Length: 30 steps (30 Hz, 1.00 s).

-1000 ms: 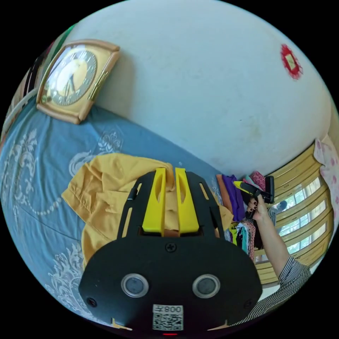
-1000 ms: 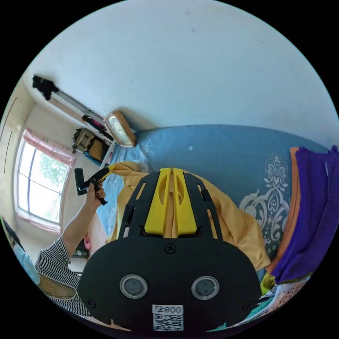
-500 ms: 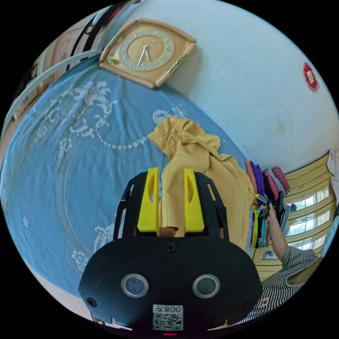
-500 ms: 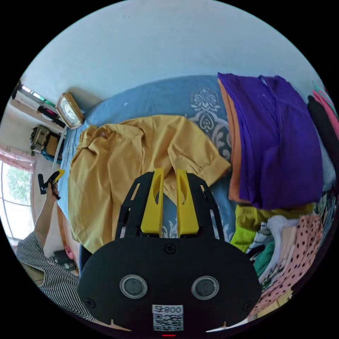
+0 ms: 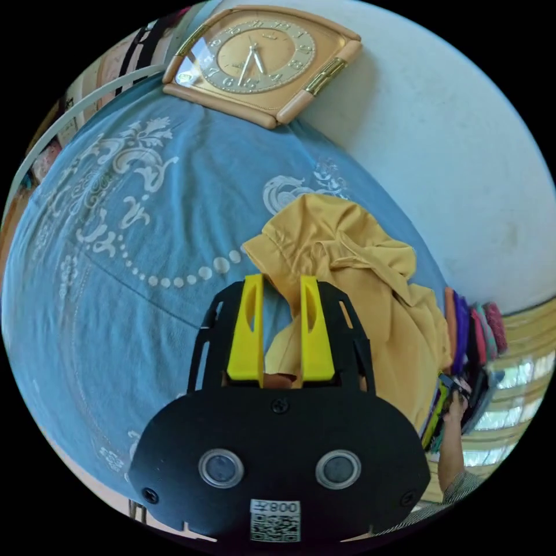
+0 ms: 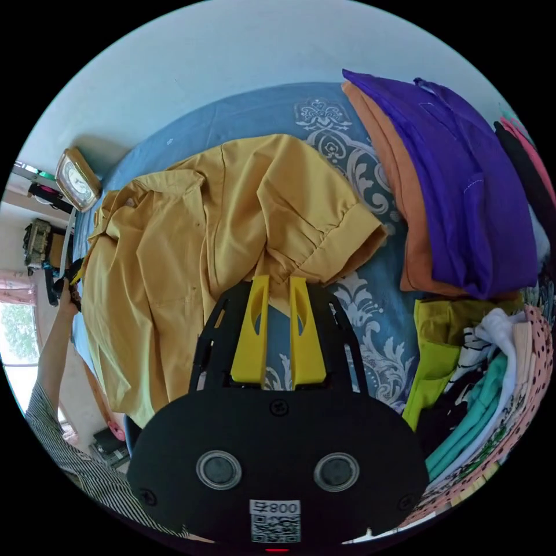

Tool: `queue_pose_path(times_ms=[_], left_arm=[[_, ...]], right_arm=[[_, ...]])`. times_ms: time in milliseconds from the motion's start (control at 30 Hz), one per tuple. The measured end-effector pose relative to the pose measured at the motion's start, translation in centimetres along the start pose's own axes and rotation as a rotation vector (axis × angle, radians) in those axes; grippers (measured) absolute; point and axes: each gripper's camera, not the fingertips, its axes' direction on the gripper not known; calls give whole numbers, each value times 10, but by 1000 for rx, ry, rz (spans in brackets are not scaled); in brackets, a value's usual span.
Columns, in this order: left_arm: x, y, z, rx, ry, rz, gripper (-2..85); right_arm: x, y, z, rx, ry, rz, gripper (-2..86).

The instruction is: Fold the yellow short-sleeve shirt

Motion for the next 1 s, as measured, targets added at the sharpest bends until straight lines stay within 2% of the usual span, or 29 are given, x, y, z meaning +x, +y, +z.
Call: queue_pose_path(times_ms=[100,267,433,500,600,700,867,1000], left_arm=[[24,-17,-4,-19,-24,26,17],[47,-47,-55,106,-84,57,8],[48,-76,-122,262,-222,-42,13],[47,-78,-128,249,-255,-87,19],[47,-73,-126,228,-233,-161,43],[57,-65,-129,272,-134,-178,68],[125,-70,-125,251,27,81,82],[217,-89,-102,97,115,420,102]], right_arm=[[-20,-9,5,-21,33,-44,38],[-26,-27,-20,20,78,-47,18],[-6,-37,-49,87,50,32,16],[-5,-35,-48,98,37,62,18],[-10,-26,-38,111,35,108,20],[-19,-17,-32,129,-4,133,26],[-59,-11,-47,250,-30,60,43],[-118,-41,-44,284,-36,-110,59]])
